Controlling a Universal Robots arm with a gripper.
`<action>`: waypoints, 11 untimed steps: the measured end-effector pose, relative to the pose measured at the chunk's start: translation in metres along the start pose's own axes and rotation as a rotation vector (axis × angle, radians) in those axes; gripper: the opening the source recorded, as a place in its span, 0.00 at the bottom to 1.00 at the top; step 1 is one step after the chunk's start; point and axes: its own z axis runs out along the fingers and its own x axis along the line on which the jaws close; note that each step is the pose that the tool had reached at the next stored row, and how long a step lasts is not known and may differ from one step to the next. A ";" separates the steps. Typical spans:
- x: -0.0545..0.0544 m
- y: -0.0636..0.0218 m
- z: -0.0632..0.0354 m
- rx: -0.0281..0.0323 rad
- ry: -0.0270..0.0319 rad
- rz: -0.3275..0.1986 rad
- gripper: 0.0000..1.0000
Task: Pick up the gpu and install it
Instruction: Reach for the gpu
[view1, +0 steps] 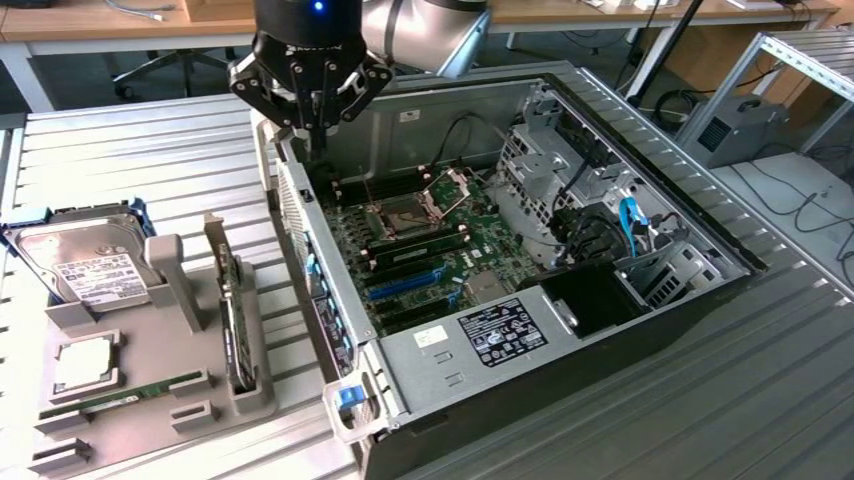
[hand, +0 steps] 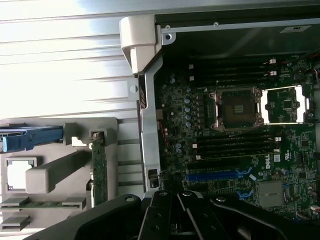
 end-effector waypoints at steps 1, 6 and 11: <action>0.001 -0.0001 0.0000 0.0000 0.0000 0.000 0.11; 0.005 -0.0004 -0.0001 0.0000 0.0000 0.000 0.11; 0.009 -0.0007 -0.0003 0.0001 0.0001 0.000 0.11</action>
